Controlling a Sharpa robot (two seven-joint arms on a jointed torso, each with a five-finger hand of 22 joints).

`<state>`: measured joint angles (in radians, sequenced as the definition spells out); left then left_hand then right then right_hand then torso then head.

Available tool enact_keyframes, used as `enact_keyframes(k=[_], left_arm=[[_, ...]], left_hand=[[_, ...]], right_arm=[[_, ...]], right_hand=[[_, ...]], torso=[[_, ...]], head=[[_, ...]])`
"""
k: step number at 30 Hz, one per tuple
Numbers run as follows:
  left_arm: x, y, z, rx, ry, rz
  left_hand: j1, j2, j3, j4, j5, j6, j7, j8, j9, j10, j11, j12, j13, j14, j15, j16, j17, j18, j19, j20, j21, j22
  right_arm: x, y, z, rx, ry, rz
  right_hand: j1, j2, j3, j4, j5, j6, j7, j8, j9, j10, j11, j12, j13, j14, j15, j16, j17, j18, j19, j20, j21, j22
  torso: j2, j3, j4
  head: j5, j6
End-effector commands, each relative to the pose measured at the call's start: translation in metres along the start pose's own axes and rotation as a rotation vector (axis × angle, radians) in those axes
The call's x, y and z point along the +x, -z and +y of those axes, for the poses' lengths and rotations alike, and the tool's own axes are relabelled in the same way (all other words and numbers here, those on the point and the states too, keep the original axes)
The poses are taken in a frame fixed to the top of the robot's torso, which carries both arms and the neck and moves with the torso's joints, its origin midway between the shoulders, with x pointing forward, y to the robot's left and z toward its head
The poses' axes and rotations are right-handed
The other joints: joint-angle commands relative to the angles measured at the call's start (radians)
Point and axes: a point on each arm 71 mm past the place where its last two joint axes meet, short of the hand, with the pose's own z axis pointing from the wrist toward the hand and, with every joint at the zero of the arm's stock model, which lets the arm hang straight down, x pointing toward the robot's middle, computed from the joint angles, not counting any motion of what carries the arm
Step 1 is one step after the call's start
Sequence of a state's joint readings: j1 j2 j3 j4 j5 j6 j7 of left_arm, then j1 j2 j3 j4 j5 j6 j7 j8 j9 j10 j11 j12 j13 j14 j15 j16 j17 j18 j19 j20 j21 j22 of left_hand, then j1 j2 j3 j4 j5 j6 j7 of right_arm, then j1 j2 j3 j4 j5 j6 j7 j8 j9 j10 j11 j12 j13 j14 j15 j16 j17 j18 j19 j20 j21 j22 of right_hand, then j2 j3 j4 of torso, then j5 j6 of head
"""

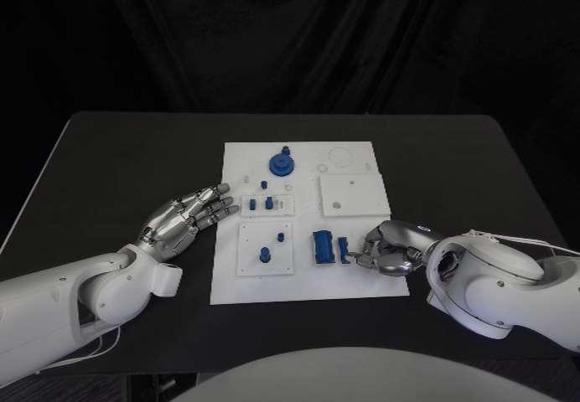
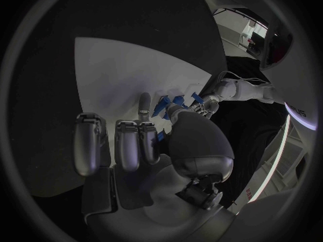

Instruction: Assemble the parts on the task board

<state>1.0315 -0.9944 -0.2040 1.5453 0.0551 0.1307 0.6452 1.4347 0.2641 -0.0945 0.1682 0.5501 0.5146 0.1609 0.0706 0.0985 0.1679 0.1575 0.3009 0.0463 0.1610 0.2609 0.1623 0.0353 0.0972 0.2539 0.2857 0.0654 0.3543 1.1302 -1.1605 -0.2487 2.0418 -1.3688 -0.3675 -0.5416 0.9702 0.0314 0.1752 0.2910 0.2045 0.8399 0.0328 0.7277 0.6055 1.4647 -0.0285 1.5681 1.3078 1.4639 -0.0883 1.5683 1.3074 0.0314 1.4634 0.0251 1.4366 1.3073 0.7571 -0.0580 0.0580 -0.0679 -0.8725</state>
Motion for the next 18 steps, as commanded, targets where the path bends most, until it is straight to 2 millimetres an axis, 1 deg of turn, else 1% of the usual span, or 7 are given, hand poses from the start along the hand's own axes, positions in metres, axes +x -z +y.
enact_keyframes(k=[1, 5, 7, 10, 11, 14, 18], left_arm=[[-0.0022, 0.004, 0.0096, -0.051, -0.002, -0.017], [-0.0021, 0.004, 0.0099, -0.052, -0.002, -0.017], [-0.0021, 0.004, 0.01, -0.052, -0.002, -0.017], [-0.002, 0.0041, 0.0101, -0.051, -0.001, -0.017], [-0.002, 0.0042, 0.0101, -0.051, -0.001, -0.017], [-0.002, 0.0045, 0.0101, -0.05, -0.001, -0.017], [-0.0016, 0.0068, 0.0082, -0.036, -0.004, -0.024]], left_hand=[[-0.01, 0.002, 0.004, 0.0, 0.003, 0.0, 0.004, 0.005, 0.0, -0.004, -0.002, 0.001, 0.0, -0.005, -0.001, 0.003, 0.001, -0.016, 0.0, 0.007, -0.003, -0.001], [-0.01, 0.002, 0.004, 0.0, 0.003, 0.0, 0.004, 0.005, 0.0, -0.004, -0.002, 0.001, 0.0, -0.005, -0.001, 0.003, 0.001, -0.016, 0.0, 0.007, -0.003, -0.001], [-0.01, 0.002, 0.004, 0.0, 0.003, 0.0, 0.004, 0.005, 0.0, -0.004, -0.002, 0.001, 0.0, -0.005, -0.001, 0.003, 0.001, -0.016, 0.0, 0.007, -0.003, -0.001], [-0.01, 0.002, 0.004, 0.0, 0.003, 0.0, 0.004, 0.005, 0.0, -0.004, -0.002, 0.001, 0.0, -0.005, -0.001, 0.003, 0.001, -0.016, 0.0, 0.007, -0.003, -0.001], [-0.01, 0.002, 0.004, 0.0, 0.003, 0.0, 0.004, 0.005, 0.0, -0.004, -0.002, 0.001, 0.0, -0.005, -0.001, 0.003, 0.001, -0.016, 0.0, 0.007, -0.003, -0.001], [-0.011, 0.002, 0.007, -0.002, 0.003, -0.001, 0.004, 0.005, 0.0, -0.005, -0.001, 0.001, 0.0, -0.006, -0.001, 0.003, 0.001, -0.016, 0.0, 0.007, -0.003, -0.002], [-0.011, 0.001, 0.009, -0.005, 0.005, 0.004, 0.005, 0.007, 0.001, -0.005, 0.0, 0.001, 0.0, -0.006, 0.001, 0.003, 0.001, -0.017, -0.003, 0.007, -0.004, -0.007]], right_arm=[[0.0021, -0.0013, -0.0015, 0.015, 0.016, 0.016], [0.0028, -0.0033, -0.0015, 0.016, 0.023, 0.024], [0.0033, -0.0046, -0.0015, 0.017, 0.027, 0.029], [0.0039, -0.0057, -0.0013, 0.017, 0.032, 0.035], [0.004, -0.0059, -0.0013, 0.017, 0.033, 0.036], [0.0038, -0.0063, -0.0012, 0.015, 0.03, 0.031], [-0.0007, -0.0051, -0.0022, -0.002, 0.003, -0.022]], right_hand=[[0.03, 0.0, 0.002, -0.007, -0.002, 0.006, -0.001, -0.004, 0.003, 0.106, -0.006, 0.003, 0.263, 0.107, -0.002, 0.003, 0.263, 0.005, 0.04, -0.002, -0.004, 0.216], [0.071, -0.006, 0.006, -0.014, 0.003, 0.005, -0.001, -0.004, 0.008, 0.106, -0.007, 0.003, 0.263, 0.107, -0.003, 0.003, 0.263, 0.005, 0.04, -0.004, -0.005, 0.215], [0.101, -0.015, 0.006, -0.022, 0.003, 0.004, -0.002, -0.005, 0.011, 0.106, -0.007, 0.003, 0.263, 0.107, -0.003, 0.003, 0.263, 0.005, 0.039, -0.004, -0.007, 0.215], [0.118, -0.021, 0.005, -0.027, 0.002, 0.004, -0.002, -0.005, 0.013, 0.106, -0.007, 0.003, 0.263, 0.107, -0.004, 0.003, 0.263, 0.005, 0.039, -0.004, -0.008, 0.215], [0.133, -0.029, 0.005, -0.035, 0.001, 0.003, -0.002, -0.005, 0.014, 0.106, -0.008, 0.003, 0.263, 0.107, -0.004, 0.003, 0.263, 0.006, 0.039, -0.004, -0.009, 0.215], [0.164, -0.048, -0.005, -0.048, -0.017, 0.002, -0.002, -0.007, 0.018, 0.106, -0.007, 0.003, 0.263, 0.107, -0.004, 0.003, 0.263, 0.006, 0.037, -0.004, -0.012, 0.214], [0.175, -0.059, -0.017, -0.05, -0.042, 0.004, -0.001, -0.006, 0.021, 0.106, -0.007, 0.003, 0.263, 0.107, -0.003, 0.003, 0.263, 0.005, 0.039, -0.004, -0.009, 0.215]], torso=[[0.0, -0.0005, 0.0004], [0.0, 0.0002, 0.0002], [0.001, 0.0001, 0.0001], [0.0, -0.0003, 0.0013], [0.0, -0.0002, 0.0012], [0.0, -0.0001, 0.0004], [0.001, -0.0002, -0.0001]], head=[[0.0, 0.0], [0.0, 0.0], [0.0, 0.0], [-0.001, 0.0], [0.0, 0.0], [0.0, 0.0], [-0.003, 0.0]])
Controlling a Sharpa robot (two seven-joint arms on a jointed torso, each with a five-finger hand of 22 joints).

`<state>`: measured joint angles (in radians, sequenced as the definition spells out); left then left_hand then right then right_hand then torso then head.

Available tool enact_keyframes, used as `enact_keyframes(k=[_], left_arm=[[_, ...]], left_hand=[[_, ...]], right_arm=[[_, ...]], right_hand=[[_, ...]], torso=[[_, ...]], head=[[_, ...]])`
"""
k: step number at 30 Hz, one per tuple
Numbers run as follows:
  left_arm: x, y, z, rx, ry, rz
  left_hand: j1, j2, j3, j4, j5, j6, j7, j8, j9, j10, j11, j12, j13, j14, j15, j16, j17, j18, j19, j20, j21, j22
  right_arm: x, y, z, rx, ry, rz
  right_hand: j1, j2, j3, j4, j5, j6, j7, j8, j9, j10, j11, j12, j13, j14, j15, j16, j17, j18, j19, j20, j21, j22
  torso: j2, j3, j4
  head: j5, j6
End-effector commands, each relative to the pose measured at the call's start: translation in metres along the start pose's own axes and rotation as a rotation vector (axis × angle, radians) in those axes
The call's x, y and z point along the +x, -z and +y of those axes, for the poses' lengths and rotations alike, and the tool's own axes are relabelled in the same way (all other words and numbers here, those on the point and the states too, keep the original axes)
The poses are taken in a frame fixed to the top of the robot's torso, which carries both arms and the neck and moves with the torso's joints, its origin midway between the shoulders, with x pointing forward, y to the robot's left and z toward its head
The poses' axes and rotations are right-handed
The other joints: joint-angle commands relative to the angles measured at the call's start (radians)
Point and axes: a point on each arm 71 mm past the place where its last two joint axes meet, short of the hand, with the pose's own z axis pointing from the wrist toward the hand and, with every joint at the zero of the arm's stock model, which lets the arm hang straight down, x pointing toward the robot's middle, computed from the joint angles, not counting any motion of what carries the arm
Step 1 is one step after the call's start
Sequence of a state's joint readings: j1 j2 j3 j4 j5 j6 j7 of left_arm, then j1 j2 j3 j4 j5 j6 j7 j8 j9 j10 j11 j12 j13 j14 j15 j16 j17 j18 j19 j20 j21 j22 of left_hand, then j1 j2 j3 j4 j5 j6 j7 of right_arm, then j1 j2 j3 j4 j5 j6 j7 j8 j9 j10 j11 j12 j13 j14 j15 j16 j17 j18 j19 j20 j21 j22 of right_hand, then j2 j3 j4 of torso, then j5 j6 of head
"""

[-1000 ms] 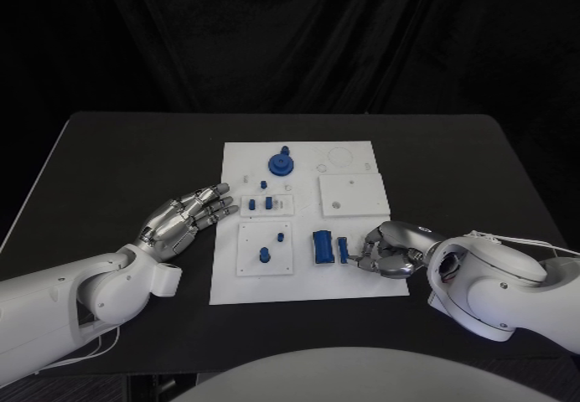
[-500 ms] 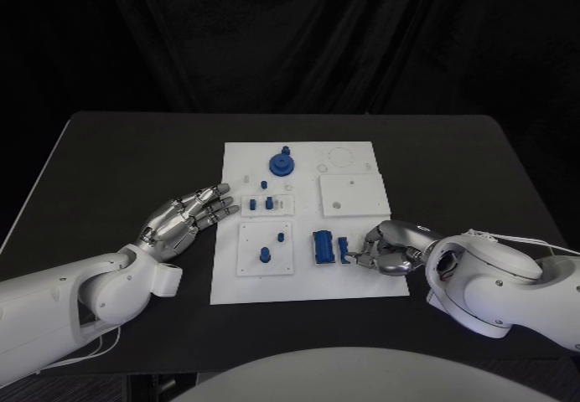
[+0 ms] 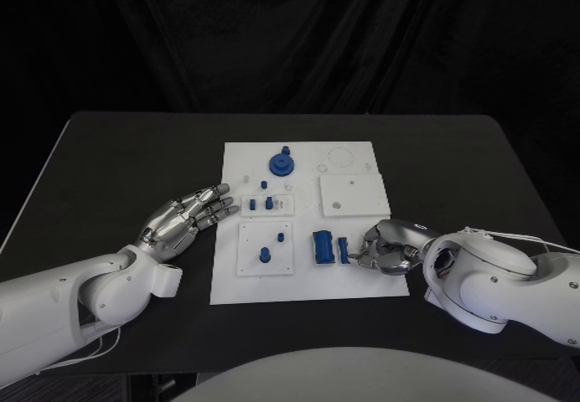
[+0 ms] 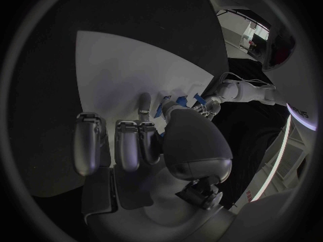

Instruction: Assemble the parts on the task board

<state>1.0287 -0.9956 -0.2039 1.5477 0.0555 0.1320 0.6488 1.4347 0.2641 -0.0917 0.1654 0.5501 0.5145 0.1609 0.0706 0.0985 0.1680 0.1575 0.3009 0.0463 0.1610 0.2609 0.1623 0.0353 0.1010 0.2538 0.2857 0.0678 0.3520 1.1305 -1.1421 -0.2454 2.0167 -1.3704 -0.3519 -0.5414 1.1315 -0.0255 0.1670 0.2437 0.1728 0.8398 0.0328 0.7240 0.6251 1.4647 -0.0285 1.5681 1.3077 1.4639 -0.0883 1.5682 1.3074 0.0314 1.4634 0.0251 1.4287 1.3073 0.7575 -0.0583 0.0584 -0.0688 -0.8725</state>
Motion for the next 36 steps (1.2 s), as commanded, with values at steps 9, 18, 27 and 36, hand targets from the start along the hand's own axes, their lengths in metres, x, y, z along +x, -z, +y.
enact_keyframes(k=[9, 18, 27, 36], left_arm=[[0.007, 0.022, -0.005, 0.022, -0.012, -0.049], [0.016, 0.016, -0.029, 0.108, -0.055, -0.064], [0.024, 0.006, -0.037, 0.14, -0.084, -0.068], [0.028, -0.006, -0.035, 0.172, -0.145, -0.051]], left_hand=[[-0.014, -0.021, 0.014, -0.023, 0.015, 0.035, 0.011, 0.017, 0.007, 0.009, 0.01, 0.015, 0.002, 0.004, 0.007, 0.016, 0.004, -0.021, 0.005, 0.007, -0.004, -0.004], [-0.052, -0.026, 0.008, -0.005, 0.024, 0.079, 0.01, 0.031, 0.014, 0.047, 0.006, 0.047, 0.005, 0.02, -0.011, 0.03, 0.004, -0.003, 0.009, 0.003, -0.004, -0.012], [-0.048, -0.026, 0.013, 0.025, 0.029, 0.065, 0.004, 0.019, 0.004, 0.027, -0.009, 0.023, 0.002, -0.039, -0.063, -0.012, -0.003, 0.038, -0.087, -0.01, -0.029, -0.103], [-0.06, -0.038, -0.043, 0.126, -0.025, -0.07, -0.038, -0.023, -0.035, -0.007, -0.045, -0.008, -0.003, -0.137, -0.156, -0.117, -0.023, 0.054, -0.219, -0.095, -0.05, -0.25]], right_arm=[[-0.024, 0.013, -0.007, -0.105, -0.089, -0.278], [-0.062, 0.013, -0.004, -0.316, -0.161, -0.559], [-0.07, -0.012, -0.021, -0.372, -0.422, -0.478], [-0.065, -0.028, -0.034, -0.45, -0.857, -0.236]], right_hand=[[-0.029, -0.005, -0.066, 0.047, -0.103, 0.012, -0.002, 0.014, 0.02, 0.106, -0.008, 0.003, 0.263, 0.107, -0.004, 0.003, 0.263, -0.004, 0.057, -0.005, 0.035, 0.227], [0.006, 0.037, -0.022, 0.045, 0.148, -0.048, 0.054, -0.099, -0.061, -0.389, 0.053, -0.369, -0.186, -0.226, 0.06, -0.48, -0.323, 0.144, -0.411, 0.055, -0.833, -0.098], [-0.081, 0.043, -0.075, 0.044, 0.246, -0.166, 0.119, -0.25, -0.205, -0.857, 0.23, -0.921, -0.659, -0.67, 0.239, -1.096, -0.775, 0.104, -0.647, 0.195, -1.264, -0.416], [-0.195, 0.16, -0.268, 0.05, 0.103, -0.503, 0.021, -0.536, -0.469, -1.263, 0.221, -1.348, -1.116, -1.231, 0.332, -1.516, -1.204, 0.028, -1.325, 0.269, -1.4, -1.095]], torso=[[-0.001, 0.0002, -0.0014], [-0.019, -0.0006, -0.0057], [-0.055, 0.0038, -0.0142], [-0.092, 0.0087, -0.0182]], head=[[0.007, 0.0], [0.037, 0.0], [0.072, 0.0], [0.087, 0.0]])
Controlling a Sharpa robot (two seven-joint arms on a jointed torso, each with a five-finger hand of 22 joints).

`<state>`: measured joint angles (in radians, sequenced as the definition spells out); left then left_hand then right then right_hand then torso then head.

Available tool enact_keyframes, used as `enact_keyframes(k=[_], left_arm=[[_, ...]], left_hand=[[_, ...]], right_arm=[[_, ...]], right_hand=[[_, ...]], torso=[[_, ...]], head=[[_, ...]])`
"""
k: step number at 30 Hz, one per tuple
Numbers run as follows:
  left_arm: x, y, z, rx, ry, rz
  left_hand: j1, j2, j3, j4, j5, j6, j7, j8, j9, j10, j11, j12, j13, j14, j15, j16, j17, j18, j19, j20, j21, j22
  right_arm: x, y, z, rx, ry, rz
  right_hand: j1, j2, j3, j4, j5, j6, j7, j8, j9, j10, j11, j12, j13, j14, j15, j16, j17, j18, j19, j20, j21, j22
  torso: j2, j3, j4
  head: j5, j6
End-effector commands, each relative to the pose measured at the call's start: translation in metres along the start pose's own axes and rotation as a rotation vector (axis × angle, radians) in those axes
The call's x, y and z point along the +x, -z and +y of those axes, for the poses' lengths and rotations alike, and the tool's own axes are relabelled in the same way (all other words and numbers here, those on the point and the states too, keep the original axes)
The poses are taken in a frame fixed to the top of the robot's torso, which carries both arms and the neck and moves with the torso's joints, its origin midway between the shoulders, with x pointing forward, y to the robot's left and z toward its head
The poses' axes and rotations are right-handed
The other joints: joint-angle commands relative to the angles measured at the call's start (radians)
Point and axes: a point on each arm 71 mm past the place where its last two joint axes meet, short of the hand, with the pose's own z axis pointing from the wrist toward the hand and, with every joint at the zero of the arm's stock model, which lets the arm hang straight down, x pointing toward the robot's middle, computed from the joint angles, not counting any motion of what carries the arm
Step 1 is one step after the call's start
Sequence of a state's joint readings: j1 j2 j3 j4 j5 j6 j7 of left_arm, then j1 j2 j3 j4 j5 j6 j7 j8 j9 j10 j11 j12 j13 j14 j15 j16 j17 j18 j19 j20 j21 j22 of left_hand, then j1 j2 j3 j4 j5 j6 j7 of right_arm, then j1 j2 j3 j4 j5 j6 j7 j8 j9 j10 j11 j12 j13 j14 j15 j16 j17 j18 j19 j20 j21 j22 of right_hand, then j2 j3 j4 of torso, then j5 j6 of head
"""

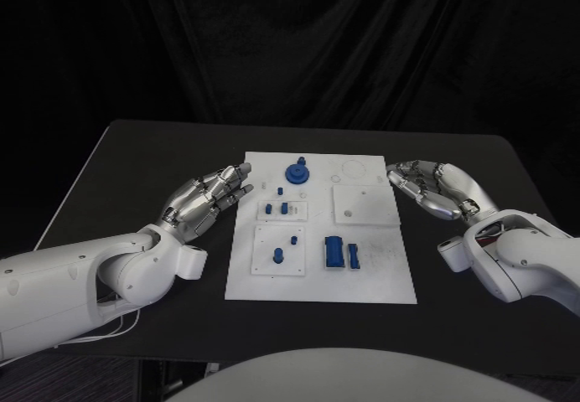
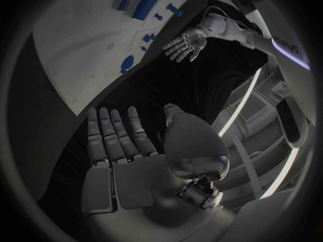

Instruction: Assemble the parts on the task board

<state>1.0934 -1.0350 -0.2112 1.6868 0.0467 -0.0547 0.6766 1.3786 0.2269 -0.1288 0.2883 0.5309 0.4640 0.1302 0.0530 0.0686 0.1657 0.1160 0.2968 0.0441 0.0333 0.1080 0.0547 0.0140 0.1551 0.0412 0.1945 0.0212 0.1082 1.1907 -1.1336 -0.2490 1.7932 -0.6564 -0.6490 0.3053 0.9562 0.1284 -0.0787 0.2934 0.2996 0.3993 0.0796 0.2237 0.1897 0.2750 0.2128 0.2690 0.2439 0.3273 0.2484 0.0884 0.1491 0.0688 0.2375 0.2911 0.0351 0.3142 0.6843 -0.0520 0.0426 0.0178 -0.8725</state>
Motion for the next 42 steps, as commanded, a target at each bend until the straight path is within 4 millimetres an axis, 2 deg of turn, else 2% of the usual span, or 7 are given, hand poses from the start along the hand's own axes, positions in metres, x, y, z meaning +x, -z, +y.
enact_keyframes(k=[1, 13, 14, 18, 19, 21, 42], left_arm=[[-0.001, -0.002, -0.008, 0.108, -0.063, -0.004], [-0.004, -0.009, -0.005, 0.121, -0.097, -0.005], [-0.006, -0.008, 0.003, 0.004, -0.073, -0.014], [-0.005, -0.01, 0.003, 0.005, -0.082, -0.024], [-0.005, -0.011, 0.003, 0.005, -0.087, -0.03], [-0.004, -0.015, 0.003, 0.007, -0.098, -0.044], [0.021, -0.076, -0.013, 0.029, -0.295, -0.435]], left_hand=[[-0.014, 0.002, -0.022, 0.005, -0.027, -0.074, -0.049, -0.013, -0.019, -0.019, -0.009, -0.024, -0.004, -0.019, -0.014, -0.025, -0.006, -0.002, -0.013, -0.016, -0.005, -0.017], [-0.086, 0.03, -0.123, 0.005, -0.122, -0.209, -0.195, -0.024, -0.038, -0.074, -0.065, -0.122, -0.014, -0.033, -0.003, -0.055, -0.014, 0.003, -0.026, 0.02, -0.008, -0.049], [-0.469, -0.05, -0.044, -0.084, -0.242, -0.286, -0.13, -0.053, -0.069, -0.166, -0.116, -0.172, -0.044, -0.033, -0.108, -0.055, -0.014, -0.047, -0.041, -0.055, -0.021, -0.108], [-0.562, -0.063, -0.031, -0.101, -0.271, -0.302, -0.13, -0.053, -0.069, -0.166, -0.116, -0.188, -0.044, -0.033, -0.034, -0.055, -0.014, -0.047, -0.041, -0.043, -0.021, -0.108], [-0.595, -0.07, -0.024, -0.108, -0.282, -0.309, -0.13, -0.053, -0.069, -0.166, -0.116, -0.193, -0.044, -0.033, -0.036, -0.055, -0.014, -0.047, -0.041, -0.049, -0.021, -0.108], [-0.657, -0.083, -0.011, -0.121, -0.302, -0.321, -0.13, -0.053, -0.069, -0.166, -0.116, -0.201, -0.044, -0.033, -0.108, -0.055, -0.014, -0.056, -0.041, -0.062, -0.021, -0.108], [-1.08, -0.227, 0.129, -0.218, -0.436, -0.464, -0.13, -0.053, -0.069, -0.166, -0.116, -0.297, -0.044, -0.033, -0.108, -0.055, -0.014, -0.155, -0.041, -0.195, -0.021, -0.108]], right_arm=[[0.006, -0.003, 0.0, -0.023, -0.361, 0.105], [0.012, -0.005, -0.007, -0.046, -0.499, 0.176], [0.011, -0.007, -0.009, -0.013, -0.402, 0.144], [0.012, -0.01, -0.008, -0.013, -0.406, 0.128], [0.013, -0.012, -0.007, -0.013, -0.408, 0.119], [0.014, -0.018, -0.005, -0.011, -0.414, 0.095], [0.053, -0.085, 0.023, 0.101, -0.561, -0.275]], right_hand=[[-0.03, 0.019, -0.051, 0.001, -0.046, -0.103, -0.051, -0.056, -0.06, -0.129, -0.039, -0.082, -0.094, -0.161, -0.007, -0.053, -0.078, -0.007, -0.167, 0.006, -0.018, -0.185], [-0.023, 0.077, -0.167, -0.001, -0.099, -0.225, -0.149, -0.1, -0.137, -0.233, -0.085, -0.117, -0.184, -0.283, -0.024, -0.07, -0.135, -0.003, -0.218, 0.005, -0.028, -0.272], [-0.304, 0.009, -0.09, -0.09, -0.156, -0.273, -0.08, -0.135, -0.19, -0.275, -0.124, -0.164, -0.244, -0.327, -0.093, -0.088, -0.149, -0.069, -0.238, -0.085, -0.035, -0.314], [-0.611, -0.043, -0.009, -0.186, -0.225, -0.399, -0.08, -0.224, -0.19, -0.275, -0.213, -0.269, -0.244, -0.327, -0.167, -0.088, -0.149, -0.069, -0.238, -0.183, -0.035, -0.314], [-0.674, -0.057, 0.006, -0.206, -0.3, -0.399, -0.08, -0.224, -0.19, -0.275, -0.213, -0.269, -0.244, -0.327, -0.248, -0.088, -0.149, -0.069, -0.238, -0.202, -0.035, -0.314], [-0.762, -0.128, 0.079, -0.293, -0.3, -0.399, -0.08, -0.224, -0.19, -0.275, -0.213, -0.269, -0.244, -0.327, -0.248, -0.088, -0.149, -0.069, -0.238, -0.291, -0.035, -0.314], [-0.956, -0.128, 0.079, -0.293, -0.3, -0.399, -0.08, -0.224, -0.19, -0.275, -0.213, -0.269, -0.244, -0.327, -0.248, -0.088, -0.149, -0.069, -0.238, -0.291, -0.035, -0.314]], torso=[[-0.021, 0.0042, -0.0027], [-0.03, 0.014, -0.0005], [-0.028, 0.0111, 0.0006], [-0.032, 0.0124, -0.0008], [-0.033, 0.0131, -0.0015], [-0.038, 0.0149, -0.0034], [-0.138, 0.0511, -0.0416]], head=[[-0.001, 0.0], [-0.02, 0.0], [-0.02, 0.0], [-0.02, 0.008], [-0.02, 0.013], [-0.02, 0.025], [-0.018, 0.267]])
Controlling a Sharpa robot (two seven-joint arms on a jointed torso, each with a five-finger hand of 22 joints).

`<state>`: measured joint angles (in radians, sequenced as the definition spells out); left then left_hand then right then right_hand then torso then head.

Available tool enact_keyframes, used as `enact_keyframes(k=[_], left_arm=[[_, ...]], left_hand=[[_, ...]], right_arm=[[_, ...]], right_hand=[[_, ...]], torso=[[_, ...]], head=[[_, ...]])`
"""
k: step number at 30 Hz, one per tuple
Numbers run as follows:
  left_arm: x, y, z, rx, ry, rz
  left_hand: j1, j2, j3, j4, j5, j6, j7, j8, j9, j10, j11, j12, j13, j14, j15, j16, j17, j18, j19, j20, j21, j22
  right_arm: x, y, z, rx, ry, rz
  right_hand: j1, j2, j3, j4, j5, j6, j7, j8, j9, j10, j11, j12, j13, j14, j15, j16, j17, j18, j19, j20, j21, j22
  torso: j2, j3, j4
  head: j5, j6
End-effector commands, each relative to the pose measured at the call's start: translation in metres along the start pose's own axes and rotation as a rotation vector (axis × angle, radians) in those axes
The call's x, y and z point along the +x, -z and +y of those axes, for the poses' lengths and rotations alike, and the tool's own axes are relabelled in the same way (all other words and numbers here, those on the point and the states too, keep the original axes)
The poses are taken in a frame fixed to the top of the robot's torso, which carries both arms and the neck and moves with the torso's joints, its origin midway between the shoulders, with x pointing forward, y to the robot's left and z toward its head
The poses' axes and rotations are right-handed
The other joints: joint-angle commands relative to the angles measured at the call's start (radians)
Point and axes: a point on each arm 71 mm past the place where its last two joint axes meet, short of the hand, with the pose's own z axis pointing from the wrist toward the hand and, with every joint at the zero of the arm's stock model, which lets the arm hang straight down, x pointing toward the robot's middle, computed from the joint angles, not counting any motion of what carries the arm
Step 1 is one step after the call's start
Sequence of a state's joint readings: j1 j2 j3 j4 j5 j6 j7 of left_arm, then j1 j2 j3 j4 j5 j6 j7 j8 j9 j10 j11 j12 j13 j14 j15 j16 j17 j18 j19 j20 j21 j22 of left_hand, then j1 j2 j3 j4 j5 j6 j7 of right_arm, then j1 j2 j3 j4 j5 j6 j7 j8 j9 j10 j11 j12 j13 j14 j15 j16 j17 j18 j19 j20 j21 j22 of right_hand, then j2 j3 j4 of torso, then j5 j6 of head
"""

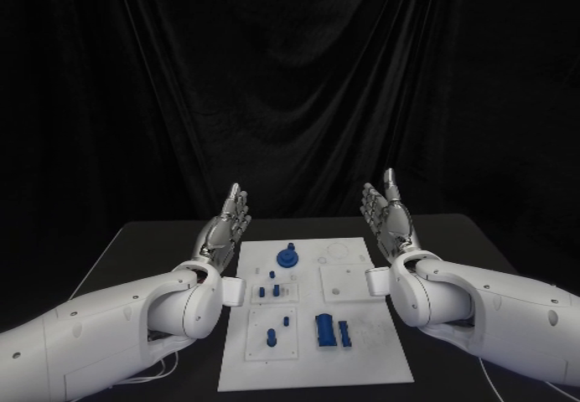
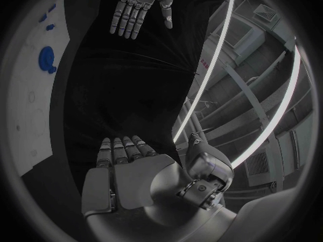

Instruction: Assemble the parts on the task board

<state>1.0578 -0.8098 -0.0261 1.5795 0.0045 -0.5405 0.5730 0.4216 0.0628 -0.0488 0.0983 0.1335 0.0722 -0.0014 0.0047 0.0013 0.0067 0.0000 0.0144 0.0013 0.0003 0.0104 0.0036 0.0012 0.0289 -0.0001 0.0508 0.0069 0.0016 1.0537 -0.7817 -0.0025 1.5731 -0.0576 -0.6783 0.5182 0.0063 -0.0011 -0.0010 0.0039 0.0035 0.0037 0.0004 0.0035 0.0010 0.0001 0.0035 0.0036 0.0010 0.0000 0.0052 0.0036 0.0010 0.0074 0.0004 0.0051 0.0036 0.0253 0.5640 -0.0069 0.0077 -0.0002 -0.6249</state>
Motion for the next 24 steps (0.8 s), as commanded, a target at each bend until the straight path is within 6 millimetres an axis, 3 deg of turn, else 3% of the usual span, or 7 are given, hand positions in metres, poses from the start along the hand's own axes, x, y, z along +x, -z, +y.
enact_keyframes(k=[1, 7, 8, 24], left_arm=[[-0.0054, -0.002, 0.0014, -0.035, -0.088, -0.152], [-0.0026, -0.005, -0.0004, -0.037, -0.098, -0.185], [-0.0026, -0.005, -0.0004, -0.037, -0.098, -0.185], [-0.0026, -0.005, -0.0004, -0.037, -0.098, -0.185]], left_hand=[[-0.135, -0.063, 0.049, -0.098, -0.043, -0.072, 0.001, -0.005, -0.001, -0.007, 0.0, -0.014, -0.001, 0.0, -0.01, -0.004, -0.001, -0.029, 0.0, -0.051, -0.007, -0.002], [-0.199, -0.063, 0.049, -0.098, -0.063, -0.072, 0.001, -0.005, -0.001, -0.007, 0.0, -0.014, -0.001, 0.0, -0.01, -0.004, -0.001, -0.029, 0.0, -0.051, -0.007, -0.002], [-0.202, -0.063, 0.049, -0.098, -0.133, -0.072, 0.001, -0.005, -0.001, -0.007, 0.0, -0.014, -0.001, 0.0, -0.01, -0.004, -0.001, -0.029, 0.0, -0.051, -0.007, -0.002], [-0.307, -0.063, 0.049, -0.098, -0.133, -0.072, 0.001, -0.005, -0.001, -0.007, 0.0, -0.014, -0.001, 0.0, -0.01, -0.004, -0.001, -0.029, 0.0, -0.051, -0.007, -0.002]], right_arm=[[-0.0073, 0.0003, -0.0037, 0.038, 0.007, -0.103], [-0.0073, 0.0003, -0.0037, 0.038, 0.007, -0.103], [-0.0073, 0.0003, -0.0037, 0.038, 0.007, -0.103], [-0.0073, 0.0003, -0.0037, 0.038, 0.007, -0.103]], right_hand=[[-0.006, 0.001, 0.001, -0.004, -0.003, -0.004, 0.0, -0.004, -0.001, 0.0, -0.003, -0.004, -0.001, 0.0, -0.005, -0.004, -0.001, -0.007, 0.0, -0.005, -0.004, -0.025], [-0.006, 0.001, 0.001, -0.004, -0.003, -0.004, 0.0, -0.004, -0.001, 0.0, -0.003, -0.004, -0.001, 0.0, -0.005, -0.004, -0.001, -0.007, 0.0, -0.005, -0.004, -0.025], [-0.006, 0.001, 0.001, -0.004, -0.003, -0.004, 0.0, -0.004, -0.001, 0.0, -0.003, -0.004, -0.001, 0.0, -0.005, -0.004, -0.001, -0.007, 0.0, -0.005, -0.004, -0.025], [-0.006, 0.001, 0.001, -0.004, -0.003, -0.004, 0.0, -0.004, -0.001, 0.0, -0.003, -0.004, -0.001, 0.0, -0.005, -0.004, -0.001, -0.007, 0.0, -0.005, -0.004, -0.025]], torso=[[-0.019, 0.0064, -0.0072], [-0.02, 0.0069, -0.0077], [-0.02, 0.0069, -0.0077], [-0.02, 0.0069, -0.0077]], head=[[0.0, 0.022], [0.0, 0.025], [0.0, 0.025], [0.0, 0.025]])
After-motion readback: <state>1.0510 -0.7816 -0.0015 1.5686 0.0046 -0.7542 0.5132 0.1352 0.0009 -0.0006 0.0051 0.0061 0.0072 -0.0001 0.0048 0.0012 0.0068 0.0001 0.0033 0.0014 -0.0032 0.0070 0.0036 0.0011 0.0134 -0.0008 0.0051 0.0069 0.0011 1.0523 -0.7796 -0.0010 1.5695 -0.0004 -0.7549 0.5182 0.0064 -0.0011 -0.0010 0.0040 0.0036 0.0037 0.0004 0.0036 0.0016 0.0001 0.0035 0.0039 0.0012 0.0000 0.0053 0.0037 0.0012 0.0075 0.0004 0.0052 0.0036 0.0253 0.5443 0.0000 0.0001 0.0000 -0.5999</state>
